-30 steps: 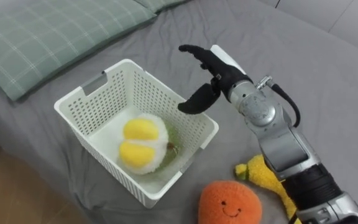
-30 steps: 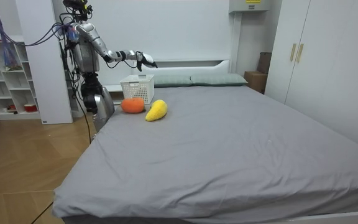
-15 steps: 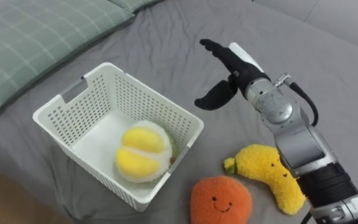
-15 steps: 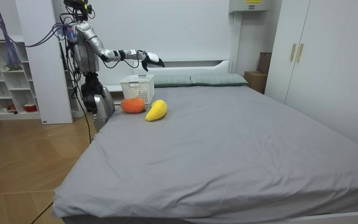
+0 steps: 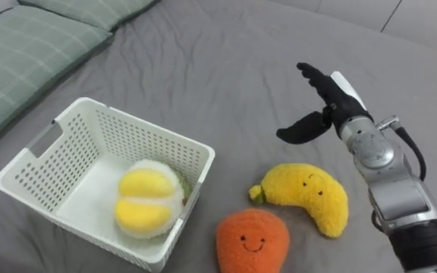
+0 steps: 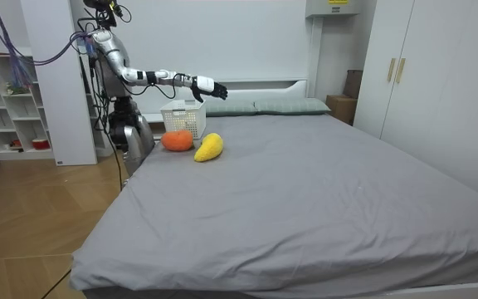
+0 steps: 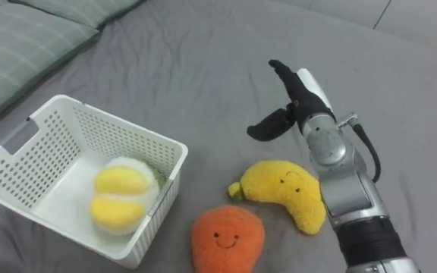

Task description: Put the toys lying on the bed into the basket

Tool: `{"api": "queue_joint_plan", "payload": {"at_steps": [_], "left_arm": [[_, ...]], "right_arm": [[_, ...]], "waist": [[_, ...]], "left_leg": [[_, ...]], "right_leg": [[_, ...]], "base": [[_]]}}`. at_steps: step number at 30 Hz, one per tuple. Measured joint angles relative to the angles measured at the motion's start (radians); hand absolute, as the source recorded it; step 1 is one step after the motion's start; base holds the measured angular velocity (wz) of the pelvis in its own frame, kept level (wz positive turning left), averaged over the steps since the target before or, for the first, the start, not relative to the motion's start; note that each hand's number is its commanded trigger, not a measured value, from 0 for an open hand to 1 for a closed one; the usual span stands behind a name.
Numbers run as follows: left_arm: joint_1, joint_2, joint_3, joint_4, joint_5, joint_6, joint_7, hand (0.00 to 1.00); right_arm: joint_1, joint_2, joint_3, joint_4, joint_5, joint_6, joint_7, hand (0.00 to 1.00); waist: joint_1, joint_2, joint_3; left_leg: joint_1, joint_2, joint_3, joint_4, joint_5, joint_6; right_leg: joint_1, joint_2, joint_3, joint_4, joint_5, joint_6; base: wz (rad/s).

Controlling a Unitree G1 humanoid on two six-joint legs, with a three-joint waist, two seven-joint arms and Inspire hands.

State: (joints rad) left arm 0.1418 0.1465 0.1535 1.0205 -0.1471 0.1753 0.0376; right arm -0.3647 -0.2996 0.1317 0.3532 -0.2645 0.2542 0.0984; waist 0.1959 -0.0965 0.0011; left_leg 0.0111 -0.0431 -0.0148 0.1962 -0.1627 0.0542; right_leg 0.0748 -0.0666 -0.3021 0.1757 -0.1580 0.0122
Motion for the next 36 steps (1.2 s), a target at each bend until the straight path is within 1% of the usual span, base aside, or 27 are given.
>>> {"api": "queue_joint_plan", "payload": {"at_steps": [1, 2, 5, 6, 7, 9, 11, 13, 15, 16, 18, 20, 22, 23, 25, 28, 29, 30, 31, 32, 34, 36], "left_arm": [[-0.002, 0.0, -0.003, 0.0, -0.001, -0.004, 0.0, 0.0], [0.0, 0.0, -0.004, 0.0, -0.003, -0.008, 0.0, 0.0], [0.005, 0.0, -0.007, -0.001, -0.015, -0.012, 0.0, 0.0], [0.019, 0.002, -0.006, -0.001, -0.017, -0.012, 0.0, 0.0], [0.025, 0.004, -0.006, -0.002, -0.016, -0.014, 0.0, 0.0], [0.029, 0.01, -0.006, -0.003, -0.015, -0.014, 0.0, 0.0], [0.046, 0.029, -0.006, -0.002, -0.015, -0.014, 0.0, 0.0], [0.049, 0.045, -0.009, 0.001, -0.015, -0.012, 0.0, 0.0], [0.043, 0.062, -0.025, 0.003, -0.016, -0.012, 0.0, 0.0], [0.033, 0.072, -0.041, 0.013, -0.016, -0.013, 0.0, 0.0], [0.015, 0.081, -0.054, 0.024, -0.016, -0.013, 0.001, 0.0], [-0.001, 0.082, -0.062, 0.026, -0.017, -0.013, 0.001, 0.0], [-0.053, 0.082, -0.073, 0.05, -0.018, -0.018, 0.002, 0.0], [-0.079, 0.081, -0.083, 0.064, -0.019, -0.025, 0.003, 0.0], [-0.108, 0.083, -0.103, 0.07, -0.029, -0.038, 0.005, 0.0], [-0.151, 0.08, -0.139, 0.088, -0.061, -0.057, 0.012, 0.0], [-0.159, 0.08, -0.148, 0.091, -0.088, -0.067, 0.012, 0.0], [-0.164, 0.078, -0.151, 0.095, -0.105, -0.072, 0.012, 0.0], [-0.177, 0.077, -0.16, 0.104, -0.134, -0.076, 0.012, 0.0], [-0.186, 0.074, -0.165, 0.107, -0.146, -0.077, 0.012, 0.0], [-0.195, 0.07, -0.17, 0.109, -0.158, -0.084, 0.012, 0.0], [-0.202, 0.07, -0.191, 0.111, -0.175, -0.092, 0.012, 0.0]], "right_arm": [[0.001, 0.0, 0.0, 0.044, 0.0, -0.003, -0.002, 0.0], [0.005, 0.0, 0.0, 0.077, -0.001, -0.002, -0.002, 0.0], [0.01, 0.0, -0.001, 0.119, 0.015, -0.001, -0.001, 0.0], [0.01, -0.001, -0.003, 0.139, 0.034, -0.003, -0.003, 0.0], [0.01, -0.001, -0.003, 0.162, 0.041, -0.004, -0.015, 0.0], [0.01, -0.001, -0.003, 0.198, 0.041, -0.004, -0.036, 0.0], [0.01, -0.003, -0.003, 0.237, 0.043, -0.006, -0.068, 0.0], [0.009, -0.016, -0.003, 0.283, 0.06, -0.019, -0.097, 0.0], [0.003, -0.025, -0.001, 0.332, 0.087, -0.027, -0.127, 0.0], [0.0, -0.026, 0.003, 0.363, 0.097, -0.036, -0.141, 0.0], [0.0, -0.026, 0.008, 0.392, 0.098, -0.043, -0.15, 0.0], [-0.015, -0.026, 0.018, 0.424, 0.098, -0.05, -0.152, 0.0], [-0.071, -0.026, 0.031, 0.521, 0.106, -0.07, -0.176, 0.0], [-0.105, -0.026, 0.039, 0.582, 0.116, -0.081, -0.187, 0.0], [-0.137, -0.026, 0.044, 0.622, 0.125, -0.087, -0.2, 0.0], [-0.186, -0.027, 0.056, 0.686, 0.123, -0.126, -0.227, 0.0], [-0.2, -0.027, 0.065, 0.713, 0.123, -0.133, -0.234, 0.0], [-0.209, -0.027, 0.066, 0.727, 0.122, -0.137, -0.238, 0.0], [-0.223, -0.028, 0.066, 0.755, 0.121, -0.145, -0.25, 0.0], [-0.23, -0.031, 0.066, 0.783, 0.121, -0.153, -0.257, 0.0], [-0.239, -0.034, 0.066, 0.806, 0.121, -0.157, -0.26, 0.0], [-0.246, -0.039, 0.066, 0.814, 0.134, -0.161, -0.261, 0.0]], "waist": [[-0.004, -0.003, -0.0006], [-0.005, -0.008, 0.0011], [-0.009, -0.011, 0.0019], [-0.012, -0.011, 0.0017], [-0.012, -0.013, 0.0012], [-0.016, -0.017, 0.0027], [-0.014, -0.026, 0.0015], [-0.016, -0.03, 0.0015], [-0.004, -0.034, 0.0026], [-0.002, -0.035, 0.0038], [0.002, -0.038, 0.0055], [0.003, -0.038, 0.0062], [0.004, -0.036, 0.0127], [0.004, -0.034, 0.0145], [0.006, -0.034, 0.0148], [0.009, -0.031, 0.0203], [0.01, -0.029, 0.0219], [0.011, -0.027, 0.0255], [0.017, -0.023, 0.0322], [0.029, -0.022, 0.0336], [0.038, -0.021, 0.0367], [0.046, -0.021, 0.0388]], "left_leg": [[0.002, 0.0, 0.0, -0.001, 0.0, 0.0], [0.001, 0.0, 0.002, -0.001, 0.0, 0.0], [-0.002, 0.0, 0.005, -0.002, -0.001, 0.001], [-0.005, 0.001, 0.006, -0.004, -0.001, 0.001], [-0.007, 0.001, 0.009, -0.009, -0.002, 0.001], [-0.012, 0.001, 0.007, -0.01, -0.002, 0.001], [-0.026, 0.001, 0.005, -0.007, -0.002, 0.001], [-0.036, 0.001, 0.003, 0.003, -0.002, 0.001], [-0.045, 0.002, 0.005, 0.005, -0.002, 0.001], [-0.057, 0.002, 0.004, 0.009, -0.002, 0.001], [-0.081, 0.003, 0.006, 0.011, 0.0, 0.001], [-0.115, 0.004, 0.01, 0.019, 0.001, 0.002], [-0.165, 0.007, 0.012, 0.04, 0.001, 0.001], [-0.183, 0.008, 0.011, 0.045, 0.001, 0.001], [-0.219, 0.01, 0.011, 0.056, 0.001, 0.001], [-0.265, 0.013, 0.01, 0.065, 0.003, 0.0], [-0.278, 0.013, 0.01, 0.065, 0.003, 0.0], [-0.283, 0.013, 0.01, 0.065, 0.003, 0.0], [-0.294, 0.013, 0.011, 0.065, 0.003, 0.0], [-0.306, 0.013, 0.012, 0.065, 0.003, 0.0], [-0.33, 0.014, 0.012, 0.065, 0.004, 0.0], [-0.354, 0.014, 0.012, 0.065, 0.004, -0.001]], "right_leg": [[0.001, -0.001, 0.0, 0.0, 0.0, 0.0], [0.0, 0.0, 0.002, 0.0, 0.0, 0.0], [-0.003, 0.0, 0.002, 0.0, 0.0, 0.001], [-0.003, 0.0, 0.001, 0.0, 0.0, 0.001], [-0.006, 0.0, 0.0, 0.0, 0.0, 0.001], [-0.01, 0.0, -0.002, 0.0, 0.0, 0.001], [-0.022, 0.001, -0.003, -0.001, 0.0, 0.001], [-0.028, 0.001, -0.003, -0.003, 0.0, 0.001], [-0.043, 0.002, 0.0, -0.003, 0.001, 0.0], [-0.053, 0.001, -0.001, -0.001, 0.001, 0.0], [-0.078, 0.001, 0.0, 0.004, 0.003, -0.001], [-0.112, 0.001, 0.001, 0.014, 0.003, -0.002], [-0.152, 0.003, -0.004, 0.014, 0.01, -0.006], [-0.167, 0.003, -0.008, 0.014, 0.012, -0.007], [-0.198, 0.004, -0.009, 0.015, 0.015, -0.009], [-0.243, 0.007, -0.006, 0.014, 0.021, -0.012], [-0.256, 0.007, -0.007, 0.014, 0.021, -0.012], [-0.261, 0.007, -0.008, 0.014, 0.022, -0.012], [-0.273, 0.007, -0.007, 0.014, 0.022, -0.012], [-0.287, 0.007, -0.003, 0.014, 0.022, -0.012], [-0.311, 0.008, -0.002, 0.014, 0.022, -0.012], [-0.339, 0.008, 0.001, 0.016, 0.023, -0.013]], "base": [[-0.04], [0.0], [-0.04], [0.0], [0.0], [0.02], [0.02], [0.05], [0.0], [0.0], [-0.02], [0.0], [0.02], [0.05], [0.0], [-0.02], [0.0], [0.0], [-0.06], [-0.06], [-0.02], [-0.04]]}}
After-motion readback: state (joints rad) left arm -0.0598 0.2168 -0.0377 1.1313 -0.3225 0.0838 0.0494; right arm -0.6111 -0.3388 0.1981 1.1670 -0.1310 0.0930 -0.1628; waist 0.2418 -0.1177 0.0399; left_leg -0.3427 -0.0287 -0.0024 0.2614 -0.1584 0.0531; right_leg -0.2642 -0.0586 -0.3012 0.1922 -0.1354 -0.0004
